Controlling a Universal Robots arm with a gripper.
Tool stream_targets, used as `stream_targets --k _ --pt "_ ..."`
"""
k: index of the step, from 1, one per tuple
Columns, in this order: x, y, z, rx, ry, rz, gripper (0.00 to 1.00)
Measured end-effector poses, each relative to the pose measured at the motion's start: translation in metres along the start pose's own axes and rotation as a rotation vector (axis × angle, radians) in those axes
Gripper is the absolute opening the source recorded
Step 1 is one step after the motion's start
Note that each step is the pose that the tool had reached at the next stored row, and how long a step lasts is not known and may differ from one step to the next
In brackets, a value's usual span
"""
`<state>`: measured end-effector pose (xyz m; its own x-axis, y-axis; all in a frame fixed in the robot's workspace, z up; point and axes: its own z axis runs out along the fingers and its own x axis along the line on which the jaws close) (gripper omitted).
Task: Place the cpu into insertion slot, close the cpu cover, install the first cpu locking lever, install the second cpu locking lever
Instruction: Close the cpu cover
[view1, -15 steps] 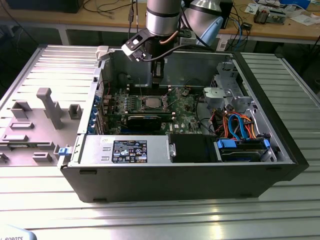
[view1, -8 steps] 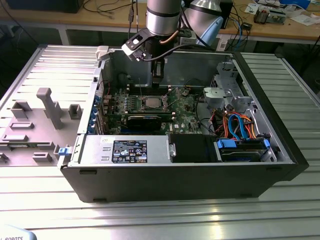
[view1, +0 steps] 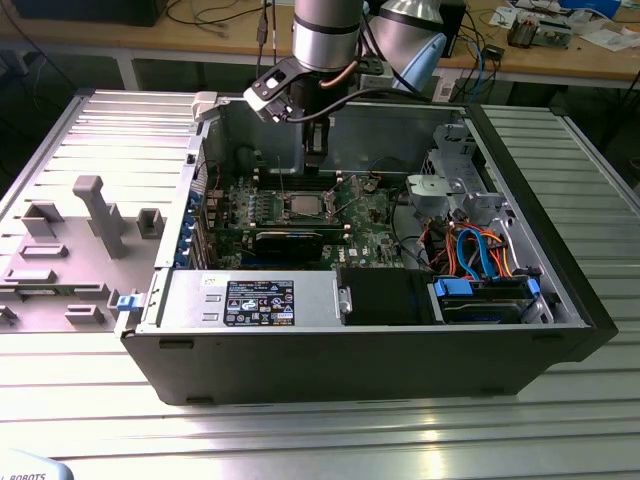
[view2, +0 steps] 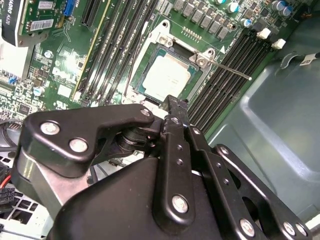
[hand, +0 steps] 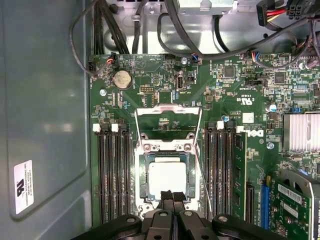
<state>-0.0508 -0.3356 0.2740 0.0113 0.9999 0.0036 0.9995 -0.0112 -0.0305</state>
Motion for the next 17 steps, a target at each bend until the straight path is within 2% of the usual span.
stream_targets --k 4,17 --pt "0.0001 -0.0002 -0.0053 0.0 0.0001 0.0 0.11" --pt "0.0001 0.0001 -0.0056 -0.0021 0.0 0.0 0.11"
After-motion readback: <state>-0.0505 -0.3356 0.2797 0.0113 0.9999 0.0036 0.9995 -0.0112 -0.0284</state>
